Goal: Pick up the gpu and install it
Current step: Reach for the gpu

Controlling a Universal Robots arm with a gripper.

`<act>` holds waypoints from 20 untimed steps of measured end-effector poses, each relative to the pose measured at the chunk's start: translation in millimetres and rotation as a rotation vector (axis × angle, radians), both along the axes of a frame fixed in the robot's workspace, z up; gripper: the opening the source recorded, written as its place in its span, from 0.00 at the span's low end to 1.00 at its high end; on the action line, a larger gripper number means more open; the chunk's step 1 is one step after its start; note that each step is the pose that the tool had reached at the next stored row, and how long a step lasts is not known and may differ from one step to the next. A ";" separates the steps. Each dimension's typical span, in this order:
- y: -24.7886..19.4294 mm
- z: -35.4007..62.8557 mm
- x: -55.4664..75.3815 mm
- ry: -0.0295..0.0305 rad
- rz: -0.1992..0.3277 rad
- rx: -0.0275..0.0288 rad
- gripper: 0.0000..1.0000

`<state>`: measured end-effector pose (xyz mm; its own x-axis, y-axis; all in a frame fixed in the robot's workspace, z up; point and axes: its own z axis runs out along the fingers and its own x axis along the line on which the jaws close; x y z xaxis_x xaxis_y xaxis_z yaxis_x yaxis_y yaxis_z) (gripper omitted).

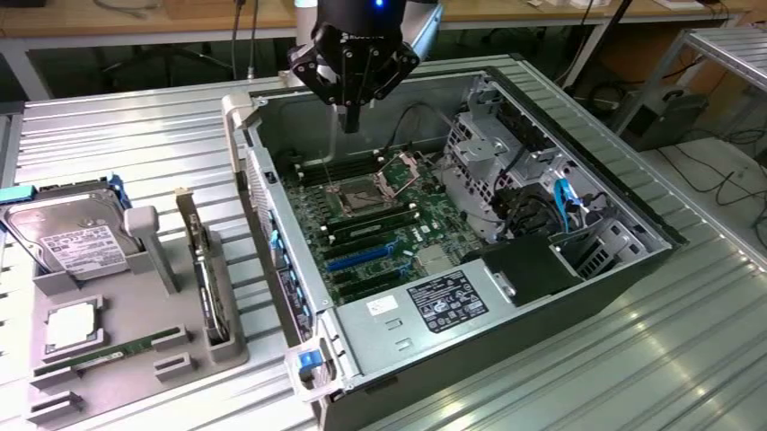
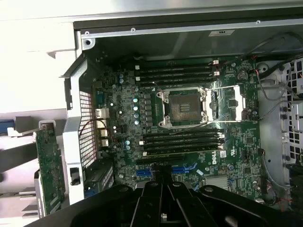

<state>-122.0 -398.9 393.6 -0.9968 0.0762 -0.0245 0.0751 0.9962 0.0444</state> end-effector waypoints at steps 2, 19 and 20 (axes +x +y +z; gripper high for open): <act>-0.2 0.1 -0.4 0.0001 0.000 -0.0002 0.11; -33.3 -0.1 -63.2 -0.0024 0.000 0.0001 0.11; -35.0 -0.2 -67.1 -0.0025 0.000 0.0000 0.11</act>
<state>-189.1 -433.9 393.4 -0.9967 0.0761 -0.0270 0.0749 0.9962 0.0446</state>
